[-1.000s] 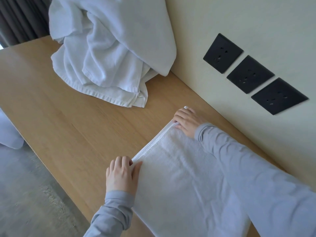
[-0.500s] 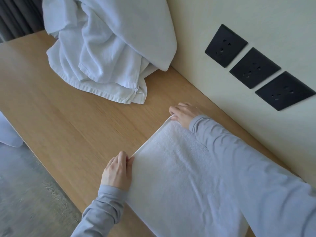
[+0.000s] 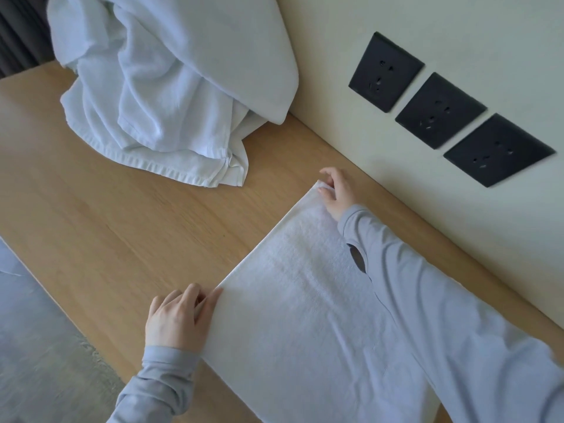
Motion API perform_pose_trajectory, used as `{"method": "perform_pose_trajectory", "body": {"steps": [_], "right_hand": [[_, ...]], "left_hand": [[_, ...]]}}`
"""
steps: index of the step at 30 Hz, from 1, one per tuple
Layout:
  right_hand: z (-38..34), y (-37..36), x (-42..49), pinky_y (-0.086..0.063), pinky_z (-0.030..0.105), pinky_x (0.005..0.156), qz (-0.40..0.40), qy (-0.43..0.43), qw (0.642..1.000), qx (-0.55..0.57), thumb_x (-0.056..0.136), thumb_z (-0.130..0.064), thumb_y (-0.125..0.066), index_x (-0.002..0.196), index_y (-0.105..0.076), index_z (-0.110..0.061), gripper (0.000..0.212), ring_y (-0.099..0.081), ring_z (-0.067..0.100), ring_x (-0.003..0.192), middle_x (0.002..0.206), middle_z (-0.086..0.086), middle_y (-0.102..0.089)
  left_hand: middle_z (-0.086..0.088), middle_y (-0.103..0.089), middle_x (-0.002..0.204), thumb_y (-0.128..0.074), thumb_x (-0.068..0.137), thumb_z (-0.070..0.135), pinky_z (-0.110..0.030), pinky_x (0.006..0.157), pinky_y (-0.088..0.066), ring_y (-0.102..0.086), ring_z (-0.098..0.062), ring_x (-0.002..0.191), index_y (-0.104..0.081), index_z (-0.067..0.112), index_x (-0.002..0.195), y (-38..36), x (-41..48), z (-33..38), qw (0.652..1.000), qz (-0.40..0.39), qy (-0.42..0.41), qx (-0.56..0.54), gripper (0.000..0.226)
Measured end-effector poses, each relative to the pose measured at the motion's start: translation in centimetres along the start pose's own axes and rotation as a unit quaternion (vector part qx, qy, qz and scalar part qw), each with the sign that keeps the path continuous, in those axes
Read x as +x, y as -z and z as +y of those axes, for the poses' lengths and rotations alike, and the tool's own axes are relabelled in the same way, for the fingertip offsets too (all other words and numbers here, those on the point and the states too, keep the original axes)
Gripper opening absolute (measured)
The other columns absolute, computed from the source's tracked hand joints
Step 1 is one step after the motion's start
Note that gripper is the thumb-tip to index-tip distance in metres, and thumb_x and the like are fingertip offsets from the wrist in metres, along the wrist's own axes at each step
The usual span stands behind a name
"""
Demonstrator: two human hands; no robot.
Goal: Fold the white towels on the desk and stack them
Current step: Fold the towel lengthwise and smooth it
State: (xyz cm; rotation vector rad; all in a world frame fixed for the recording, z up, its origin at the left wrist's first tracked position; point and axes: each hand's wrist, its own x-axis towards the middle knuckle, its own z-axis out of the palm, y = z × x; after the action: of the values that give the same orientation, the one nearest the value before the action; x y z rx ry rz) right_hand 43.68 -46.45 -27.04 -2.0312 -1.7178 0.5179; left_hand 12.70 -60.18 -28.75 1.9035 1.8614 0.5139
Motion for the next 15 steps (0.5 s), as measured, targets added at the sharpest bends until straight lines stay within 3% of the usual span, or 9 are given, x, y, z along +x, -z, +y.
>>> {"method": "perform_pose_trajectory", "body": {"steps": [2,4,6,8,11,13,15], "right_hand": [[0.0,-0.2,0.7,-0.036,0.036,0.092,0.002,0.004,0.997,-0.082,0.091,-0.013,-0.049,0.102,-0.058,-0.008,0.015,-0.049,0.026,0.104,0.109,0.008,-0.055],[-0.2,-0.3,1.0,-0.034,0.035,0.090,0.012,-0.007,0.988,-0.153,0.095,-0.018,-0.044,0.100,-0.058,-0.011,0.016,-0.049,0.025,0.104,0.108,0.006,-0.056],[-1.1,-0.4,0.9,-0.036,0.037,0.091,0.031,-0.009,0.978,-0.205,0.097,-0.017,-0.041,0.105,-0.056,-0.014,0.018,-0.048,0.024,0.108,0.113,0.004,-0.054],[-3.0,-0.5,-0.1,-0.037,0.040,0.092,0.079,0.013,0.970,-0.229,0.096,-0.016,-0.042,0.116,-0.054,-0.015,0.023,-0.047,0.024,0.112,0.121,0.003,-0.052],[-6.4,-1.8,-4.3,-0.039,0.043,0.094,0.136,0.194,0.965,-0.110,0.091,-0.007,-0.049,0.121,-0.058,-0.005,0.032,-0.052,0.030,0.116,0.127,0.012,-0.056],[-6.7,-3.7,-9.2,-0.033,0.043,0.104,0.029,0.340,0.936,-0.087,0.092,-0.014,-0.045,0.128,-0.053,-0.002,0.038,-0.043,0.026,0.130,0.135,0.013,-0.051],[-4.9,-4.2,-12.2,-0.021,0.044,0.114,-0.106,0.389,0.902,-0.152,0.097,-0.028,-0.037,0.139,-0.041,-0.008,0.048,-0.027,0.019,0.140,0.147,0.007,-0.039]], "left_hand": [[-0.001,-0.049,0.048,-0.009,0.081,0.078,-0.035,0.064,-0.034,-0.052,-0.029,0.056,-0.051,0.007,0.059,0.1,0.1,0.0,1.000,-0.006,0.014,0.013,0.085],[-0.004,-0.056,0.060,-0.020,0.083,0.072,-0.037,0.067,-0.038,-0.054,-0.031,0.065,-0.058,0.008,0.069,0.4,-0.1,0.6,0.999,0.006,0.020,0.041,0.076],[-0.010,-0.062,0.080,-0.037,0.085,0.051,-0.042,0.068,-0.043,-0.058,-0.035,0.077,-0.064,0.007,0.089,0.4,-0.4,2.3,0.996,0.048,-0.013,0.067,0.052],[-0.012,-0.064,0.099,-0.040,0.088,0.041,-0.043,0.073,-0.047,-0.061,-0.036,0.089,-0.065,0.007,0.106,-0.4,-0.6,4.5,0.992,0.042,-0.090,0.082,0.046],[-0.016,-0.057,0.130,-0.027,0.095,0.042,-0.043,0.099,-0.038,-0.054,-0.035,0.120,-0.057,0.003,0.126,-1.8,-0.5,6.3,0.980,-0.041,-0.161,0.110,0.058],[-0.014,-0.049,0.139,-0.010,0.098,0.045,-0.041,0.106,-0.026,-0.046,-0.035,0.128,-0.050,0.002,0.133,-2.1,-0.2,6.0,0.975,-0.088,-0.152,0.136,0.068],[-0.013,-0.046,0.141,-0.006,0.098,0.045,-0.041,0.107,-0.023,-0.042,-0.033,0.130,-0.046,0.002,0.135,-2.4,-0.1,5.3,0.973,-0.099,-0.149,0.144,0.070]]}}
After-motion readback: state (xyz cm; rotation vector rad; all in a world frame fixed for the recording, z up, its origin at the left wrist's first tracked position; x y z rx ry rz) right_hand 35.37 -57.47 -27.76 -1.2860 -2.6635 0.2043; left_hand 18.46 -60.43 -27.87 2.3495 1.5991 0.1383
